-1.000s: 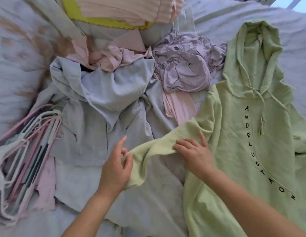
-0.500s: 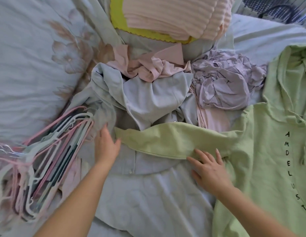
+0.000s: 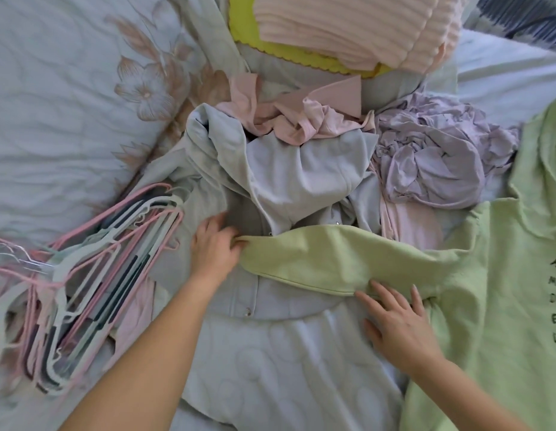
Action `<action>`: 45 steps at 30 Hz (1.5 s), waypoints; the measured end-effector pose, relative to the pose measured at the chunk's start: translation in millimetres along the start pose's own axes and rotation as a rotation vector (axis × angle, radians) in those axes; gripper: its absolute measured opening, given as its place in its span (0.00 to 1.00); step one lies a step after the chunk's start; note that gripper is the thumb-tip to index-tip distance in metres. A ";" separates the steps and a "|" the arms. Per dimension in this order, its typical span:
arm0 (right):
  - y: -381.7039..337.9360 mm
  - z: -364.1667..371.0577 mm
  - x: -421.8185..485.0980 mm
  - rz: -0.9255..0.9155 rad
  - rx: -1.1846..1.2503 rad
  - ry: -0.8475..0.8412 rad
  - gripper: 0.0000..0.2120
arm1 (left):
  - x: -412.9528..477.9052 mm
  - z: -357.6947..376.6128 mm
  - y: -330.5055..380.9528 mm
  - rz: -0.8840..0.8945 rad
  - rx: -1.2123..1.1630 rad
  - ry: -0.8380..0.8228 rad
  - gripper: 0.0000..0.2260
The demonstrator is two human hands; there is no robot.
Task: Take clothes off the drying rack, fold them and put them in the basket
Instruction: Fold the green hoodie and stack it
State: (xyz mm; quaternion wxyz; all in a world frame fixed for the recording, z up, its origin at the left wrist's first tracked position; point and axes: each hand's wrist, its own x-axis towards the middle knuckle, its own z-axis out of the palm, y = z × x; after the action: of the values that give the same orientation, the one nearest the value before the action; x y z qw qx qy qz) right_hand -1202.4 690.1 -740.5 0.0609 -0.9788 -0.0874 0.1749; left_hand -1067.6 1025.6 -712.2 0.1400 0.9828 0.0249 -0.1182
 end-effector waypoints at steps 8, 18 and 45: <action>7.0 -29.2 -21.1 0.002 0.040 0.040 0.29 | -56.7 -100.4 9.3 -0.019 -0.510 0.275 0.05; 57.2 -78.9 -74.1 0.143 0.116 0.069 0.34 | -67.3 -137.1 75.2 -0.346 -0.585 0.508 0.17; 247.5 24.2 -289.2 0.577 0.321 0.031 0.27 | -164.2 149.2 460.8 0.286 -0.520 -0.355 0.30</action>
State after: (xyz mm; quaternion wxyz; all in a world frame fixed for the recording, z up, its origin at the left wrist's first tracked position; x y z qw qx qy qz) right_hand -1440.9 394.7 -704.2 0.1637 -0.9436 0.2231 0.1817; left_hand -1222.8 538.9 -688.0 0.4032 0.8718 -0.1086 -0.2562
